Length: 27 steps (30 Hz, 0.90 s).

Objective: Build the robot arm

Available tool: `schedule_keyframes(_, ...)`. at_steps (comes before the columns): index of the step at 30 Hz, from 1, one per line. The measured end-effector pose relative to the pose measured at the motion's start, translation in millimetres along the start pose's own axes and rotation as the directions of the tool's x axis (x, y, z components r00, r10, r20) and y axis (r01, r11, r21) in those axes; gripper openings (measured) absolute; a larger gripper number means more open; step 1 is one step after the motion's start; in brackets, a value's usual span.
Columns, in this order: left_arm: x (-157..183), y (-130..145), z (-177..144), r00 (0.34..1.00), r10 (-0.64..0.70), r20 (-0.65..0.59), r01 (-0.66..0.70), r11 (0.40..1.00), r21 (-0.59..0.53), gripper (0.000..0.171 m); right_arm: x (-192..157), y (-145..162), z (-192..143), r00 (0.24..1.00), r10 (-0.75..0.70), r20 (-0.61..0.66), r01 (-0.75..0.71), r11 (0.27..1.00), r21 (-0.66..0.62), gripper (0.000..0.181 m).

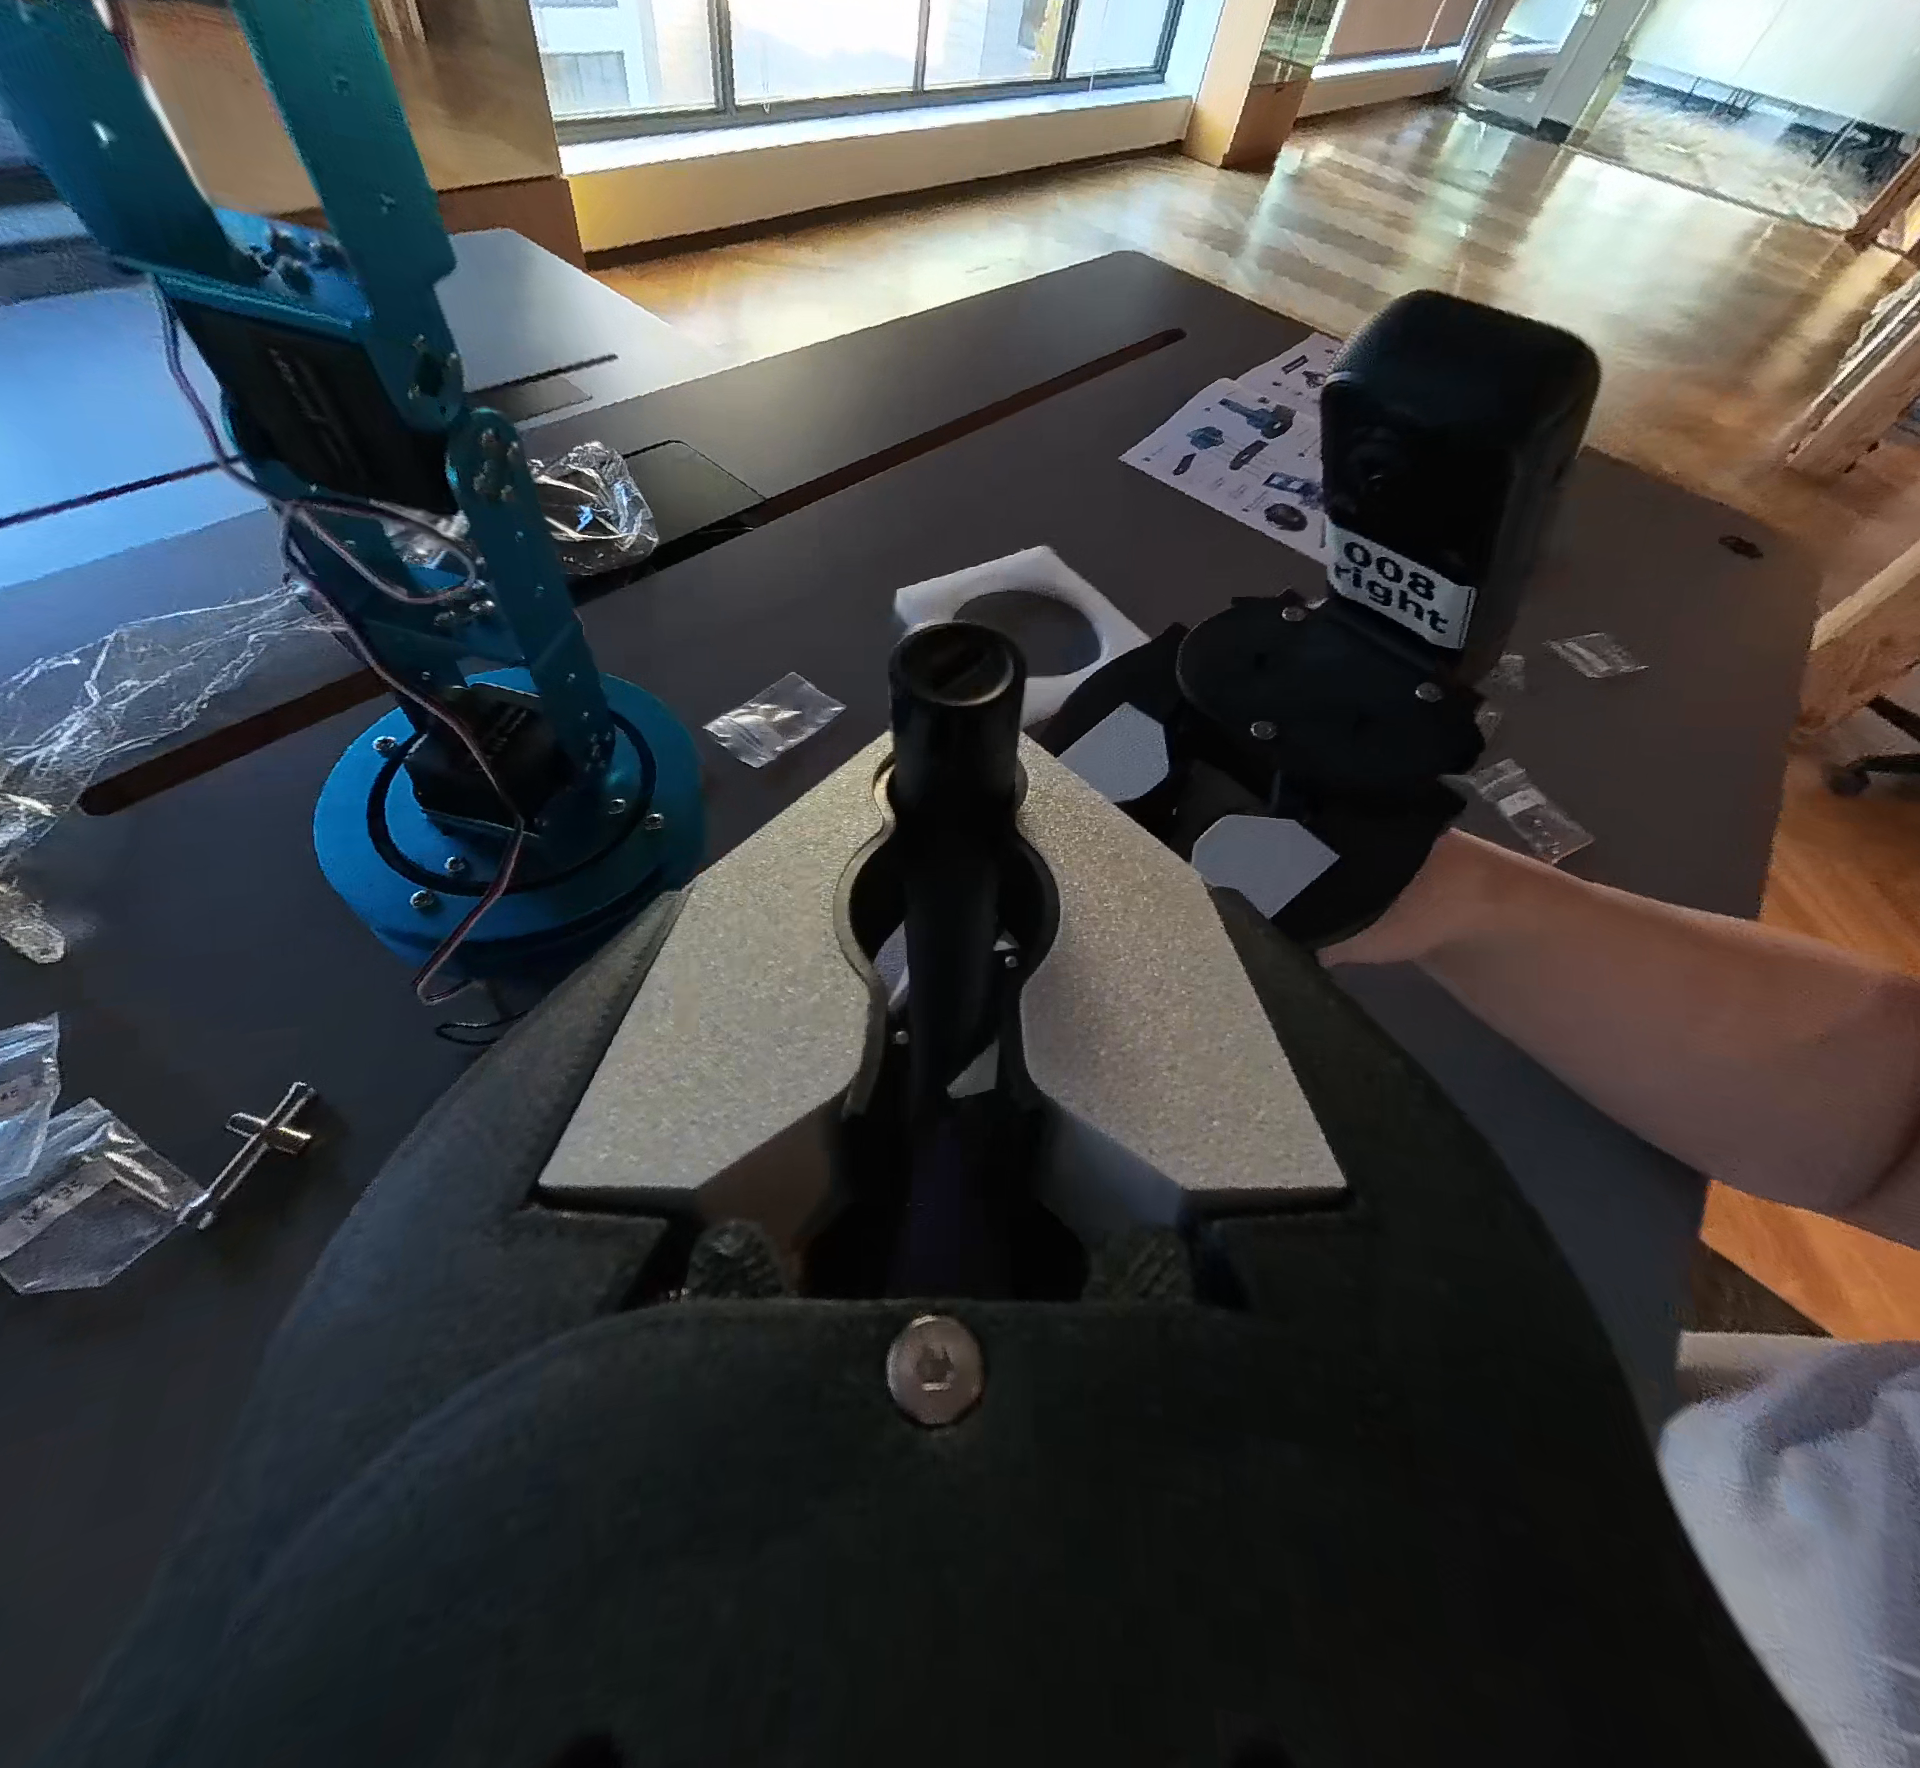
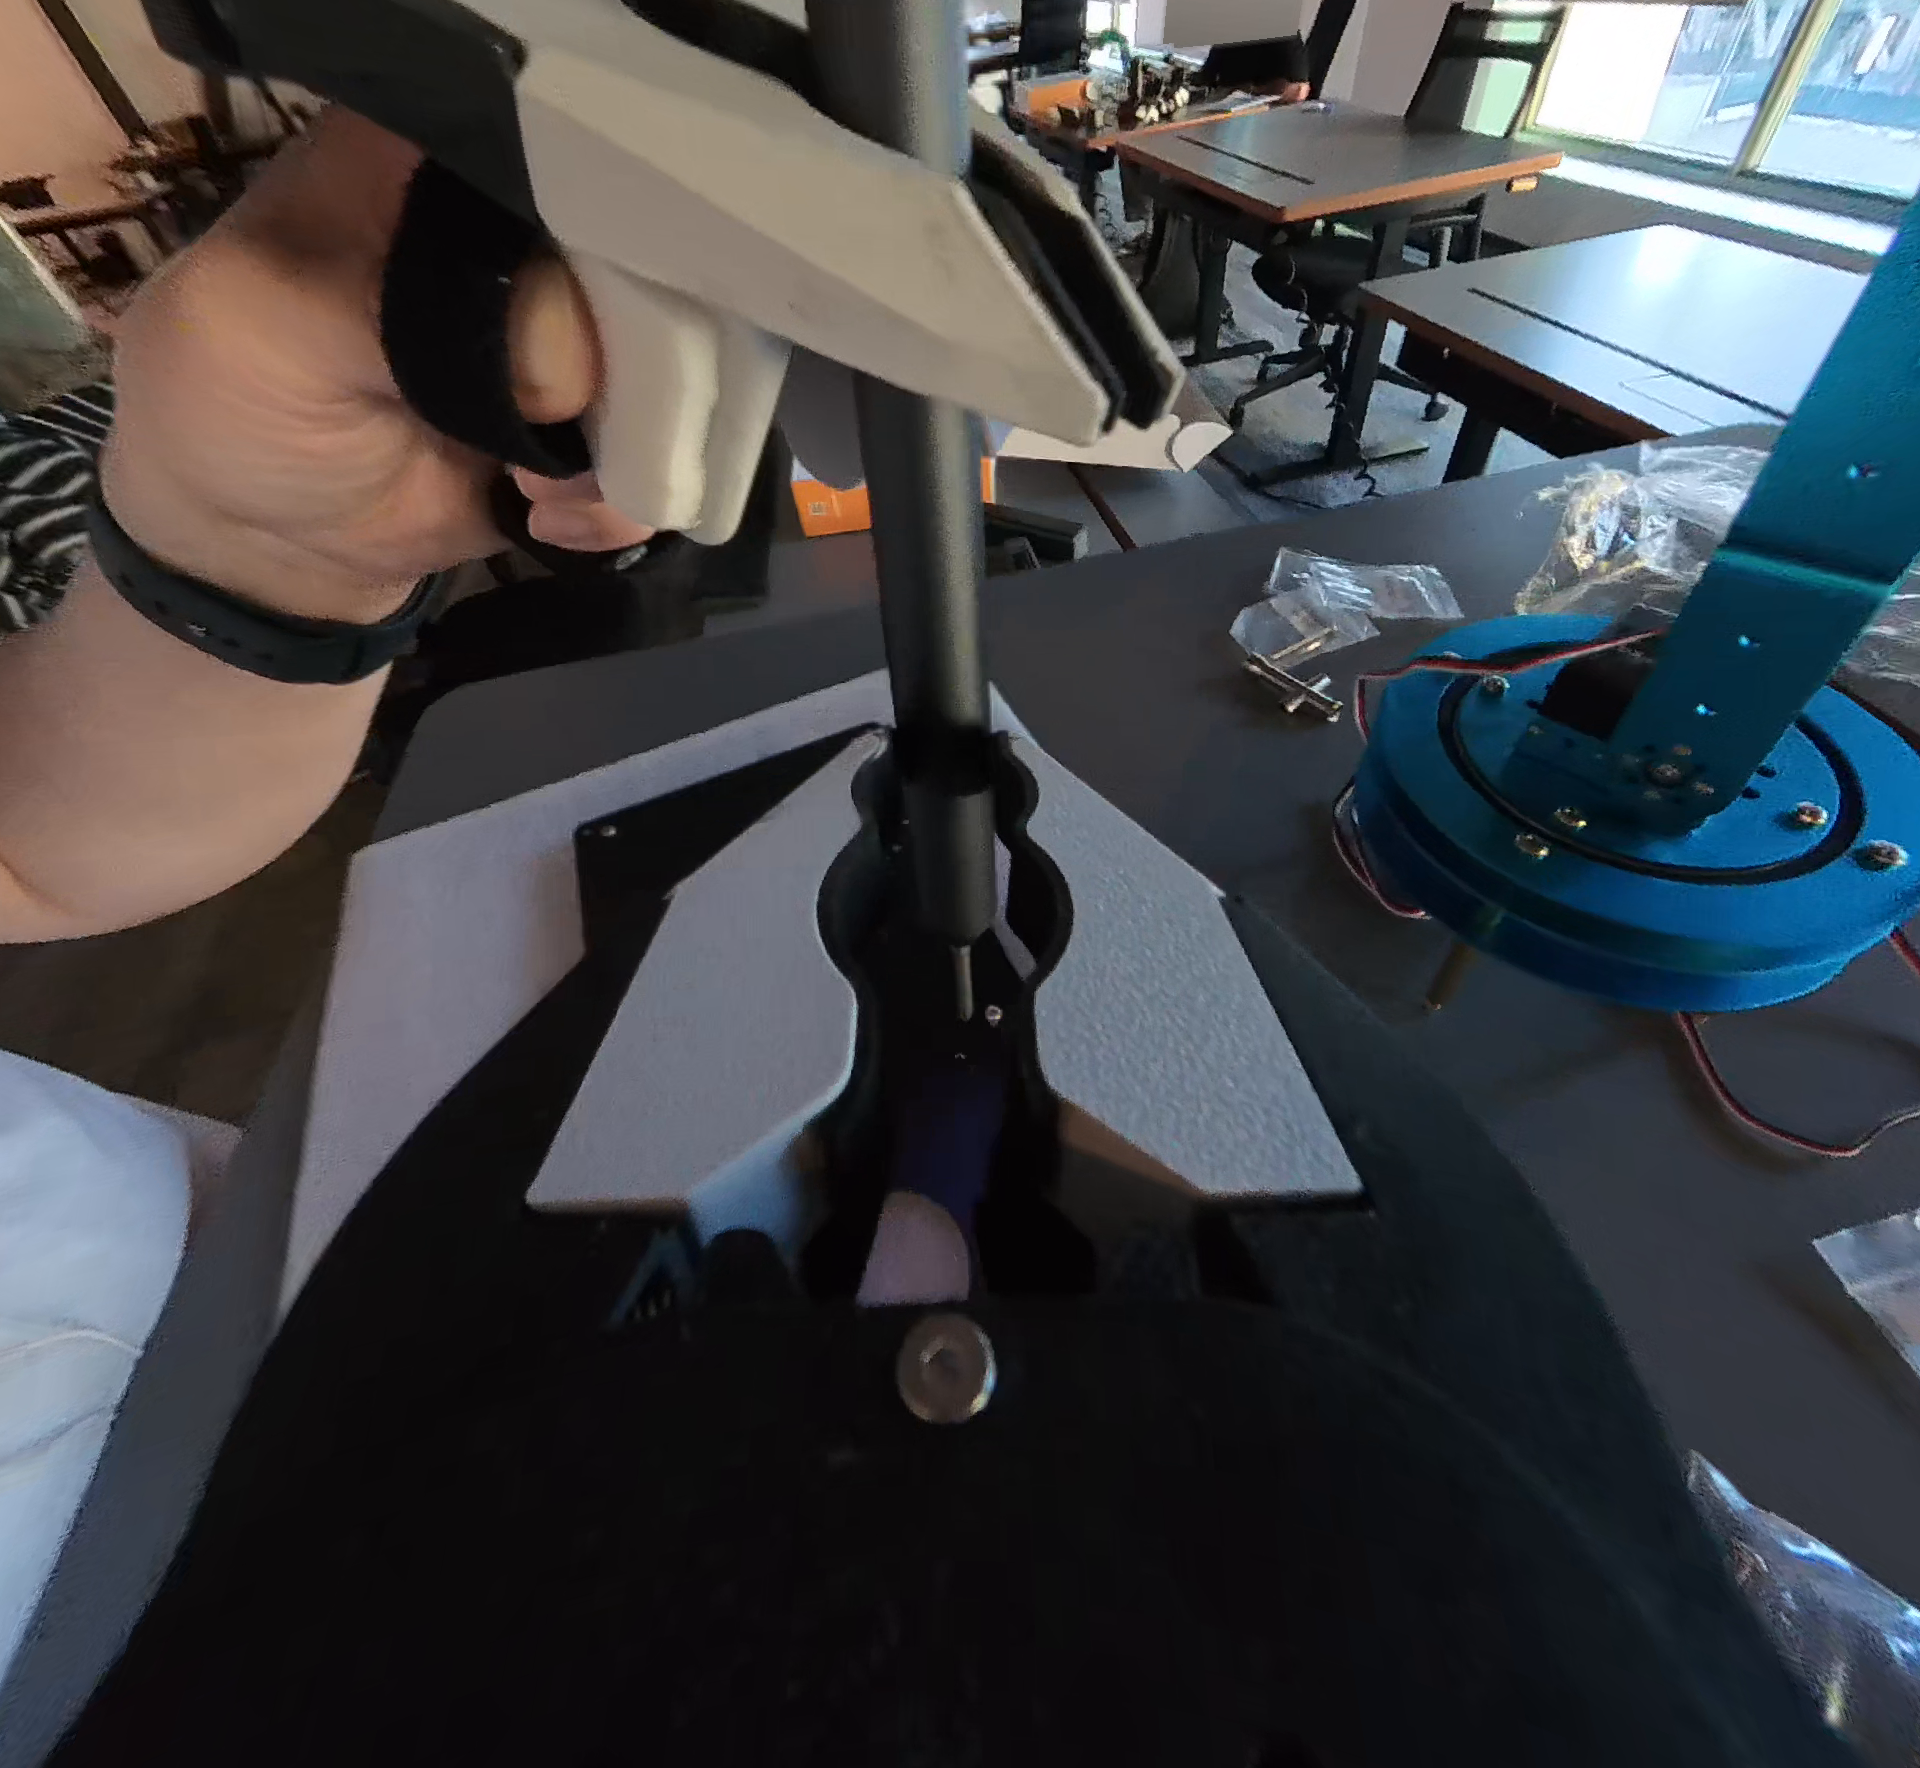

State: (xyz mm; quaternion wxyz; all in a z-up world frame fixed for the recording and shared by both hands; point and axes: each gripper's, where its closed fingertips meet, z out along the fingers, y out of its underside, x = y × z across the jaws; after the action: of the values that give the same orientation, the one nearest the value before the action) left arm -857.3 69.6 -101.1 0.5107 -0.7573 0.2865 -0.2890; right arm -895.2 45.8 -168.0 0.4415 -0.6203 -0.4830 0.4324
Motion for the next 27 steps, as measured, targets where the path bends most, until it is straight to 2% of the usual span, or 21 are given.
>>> schedule_keyframes(4,-7.9,13.9,1.4,1.0,0.022,-0.003,-0.022,1.0,0.007,0.009,0.7,14.6,9.3,1.0,-0.015,0.011,0.016,0.999,-0.048,0.017)
schedule_keyframes(7,-11.9,17.5,-1.6,1.0,0.013,-0.01,-0.012,0.999,0.03,0.009,1.0,21.8,12.6,0.999,-0.042,0.01,0.043,0.996,-0.079,0.025)
schedule_keyframes(10,-17.0,19.2,-4.4,1.0,-0.005,-0.012,0.005,0.999,0.036,0.009,0.8,18.7,14.0,0.999,-0.053,0.002,0.054,0.996,-0.072,0.024)
schedule_keyframes(16,-18.9,16.1,-6.5,1.0,-0.004,-0.01,0.004,0.999,0.048,0.009,2.7,6.9,14.5,1.0,0.022,-0.004,-0.022,1.0,-0.015,0.024)
schedule_keyframes(21,-21.7,16.6,-3.7,1.0,0.012,0.011,-0.012,0.999,0.043,0.009,7.7,9.0,15.0,0.998,-0.011,-0.058,0.009,1.0,-0.028,0.015)
schedule_keyframes(25,-22.8,16.1,-4.9,0.998,0.057,0.019,-0.058,0.997,0.051,0.009,13.6,7.5,16.7,0.979,-0.077,-0.187,0.06,0.994,-0.094,0.014)
schedule_keyframes(27,-20.1,11.0,-7.6,0.996,0.081,-0.028,-0.079,0.994,0.074,0.009,11.5,2.0,17.6,0.963,-0.099,-0.25,0.067,0.989,-0.134,0.014)
